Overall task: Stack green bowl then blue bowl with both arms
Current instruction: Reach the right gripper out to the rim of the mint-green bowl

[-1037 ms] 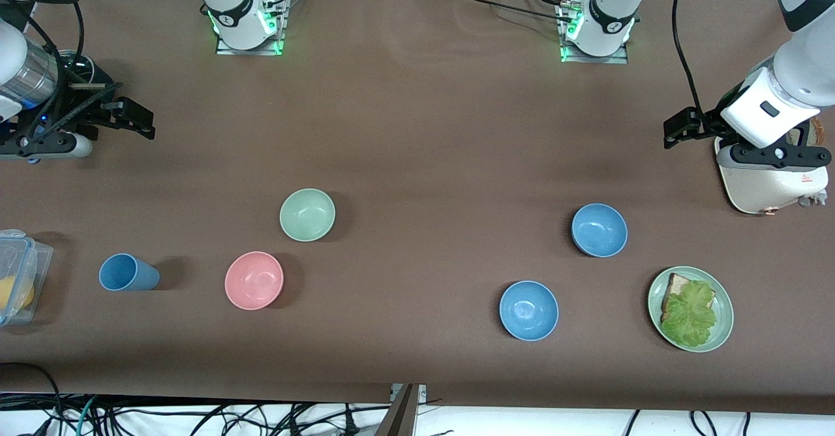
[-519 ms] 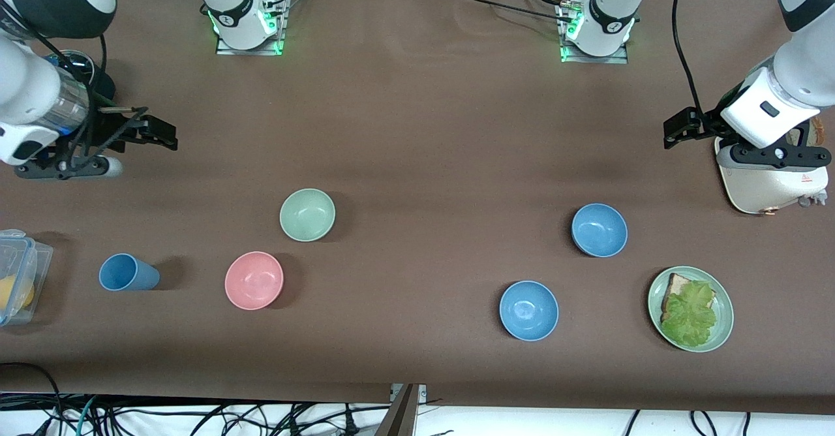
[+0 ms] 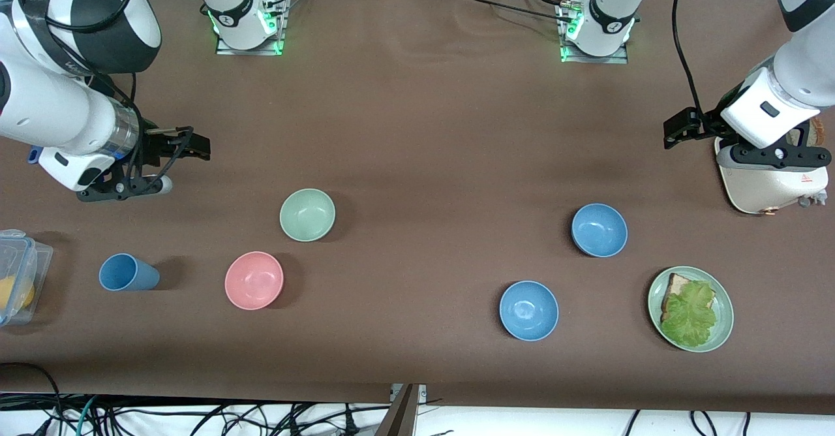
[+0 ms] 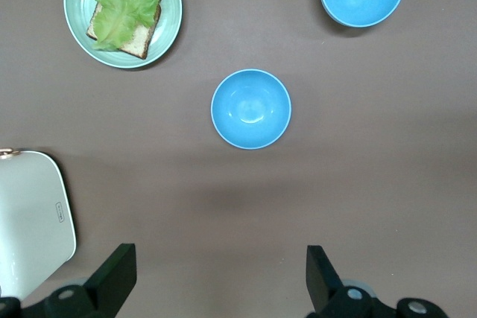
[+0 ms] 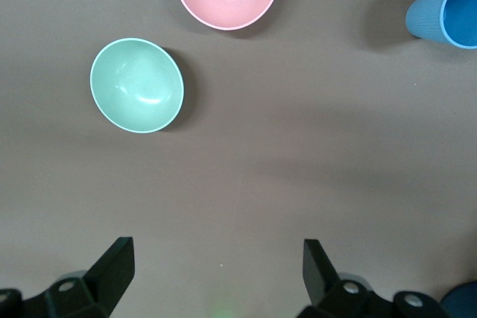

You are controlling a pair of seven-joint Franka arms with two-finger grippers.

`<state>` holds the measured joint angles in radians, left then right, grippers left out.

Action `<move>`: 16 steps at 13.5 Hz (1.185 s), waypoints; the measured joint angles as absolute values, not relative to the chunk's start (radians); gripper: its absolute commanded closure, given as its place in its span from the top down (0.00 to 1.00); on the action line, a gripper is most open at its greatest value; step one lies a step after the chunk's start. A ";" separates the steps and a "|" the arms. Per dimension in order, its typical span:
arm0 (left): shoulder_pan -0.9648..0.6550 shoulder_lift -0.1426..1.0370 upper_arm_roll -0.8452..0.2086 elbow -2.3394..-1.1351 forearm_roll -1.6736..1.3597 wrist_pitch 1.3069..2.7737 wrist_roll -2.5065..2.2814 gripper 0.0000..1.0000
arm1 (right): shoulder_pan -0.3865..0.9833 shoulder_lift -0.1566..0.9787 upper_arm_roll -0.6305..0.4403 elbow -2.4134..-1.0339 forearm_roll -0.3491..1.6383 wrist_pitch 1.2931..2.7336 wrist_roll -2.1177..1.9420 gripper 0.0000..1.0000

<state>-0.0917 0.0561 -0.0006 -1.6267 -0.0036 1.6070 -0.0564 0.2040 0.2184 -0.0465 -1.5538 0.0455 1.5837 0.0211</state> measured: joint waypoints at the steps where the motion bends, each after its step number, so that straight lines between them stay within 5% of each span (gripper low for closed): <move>1: -0.092 0.056 -0.001 -1.627 -0.004 1.607 -0.056 1.00 | 0.204 0.219 -0.047 -1.554 0.057 1.592 0.021 1.00; 16: -0.091 0.057 0.000 -1.626 -0.004 1.607 -0.056 1.00 | 0.323 0.411 -0.033 -1.992 0.145 2.381 0.061 0.95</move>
<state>-0.0914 0.0567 0.0001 -1.6259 -0.0036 1.6070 -0.0564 0.3230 0.4111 -0.0331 -1.9921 0.1449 2.3812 0.0611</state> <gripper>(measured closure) 0.000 0.009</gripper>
